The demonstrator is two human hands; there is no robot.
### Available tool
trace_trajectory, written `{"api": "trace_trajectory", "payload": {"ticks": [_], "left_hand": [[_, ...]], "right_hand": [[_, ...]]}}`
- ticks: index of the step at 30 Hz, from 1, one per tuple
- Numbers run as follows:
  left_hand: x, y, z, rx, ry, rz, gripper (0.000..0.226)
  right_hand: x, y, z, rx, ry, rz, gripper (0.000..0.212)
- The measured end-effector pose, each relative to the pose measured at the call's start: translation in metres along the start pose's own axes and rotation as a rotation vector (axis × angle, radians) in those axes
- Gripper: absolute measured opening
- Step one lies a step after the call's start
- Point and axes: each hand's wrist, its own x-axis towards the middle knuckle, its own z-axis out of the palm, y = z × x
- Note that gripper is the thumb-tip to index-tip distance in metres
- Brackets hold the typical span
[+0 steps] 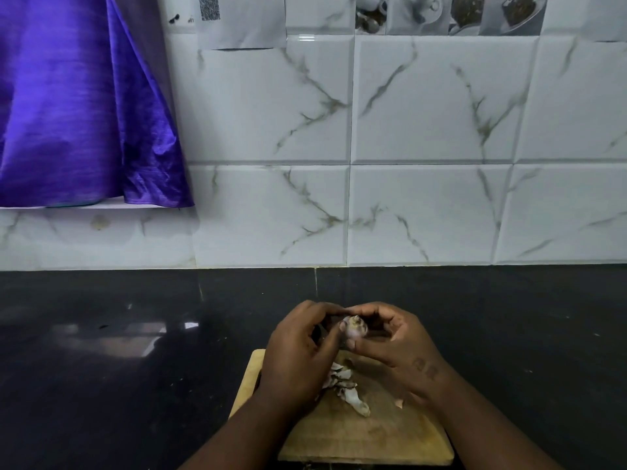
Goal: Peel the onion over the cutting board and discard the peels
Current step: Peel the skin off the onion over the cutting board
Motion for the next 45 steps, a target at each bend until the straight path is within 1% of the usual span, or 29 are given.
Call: {"api": "trace_trajectory", "payload": {"ticks": [8,12,15,19,24,31,35,40,45], "left_hand": [[0.0019,-0.0040,0.0015,-0.017,0.018,-0.022,0.018],[0.0010,-0.0048,0.0024,-0.095,0.034,-0.072,0.018],[0.0007,-0.0059,0.0032,-0.098,0.036,-0.088,0.015],[0.0005,-0.0068,0.0035,-0.074,0.026,-0.085,0.014],[0.0006,-0.0044,0.0014,-0.014,0.033,-0.021,0.015],[0.0012,-0.0038,0.0015,-0.117,0.062,-0.052,0.019],[0.0008,-0.0020,0.0005,-0.200,0.017,-0.068,0.022],[0.0012,-0.0027,0.0021,-0.190,-0.018,-0.109,0.022],[0.0005,-0.0043,0.0031,-0.241,-0.030,-0.165,0.026]], "right_hand": [[0.0041,0.0056,0.0017,-0.049,-0.010,-0.028,0.055],[0.0056,0.0083,0.0011,-0.061,-0.001,-0.034,0.049],[0.0052,0.0090,0.0016,-0.084,0.005,-0.051,0.047],[0.0052,0.0081,0.0009,-0.085,0.006,-0.050,0.046],[0.0042,0.0057,0.0002,-0.073,-0.011,-0.052,0.046],[0.0040,0.0076,-0.0008,0.006,-0.019,-0.050,0.048],[0.0040,0.0069,-0.0005,0.051,-0.024,-0.059,0.049],[0.0045,0.0057,-0.0002,0.062,0.001,-0.064,0.057],[0.0045,0.0070,0.0003,0.030,0.016,-0.080,0.050]]}}
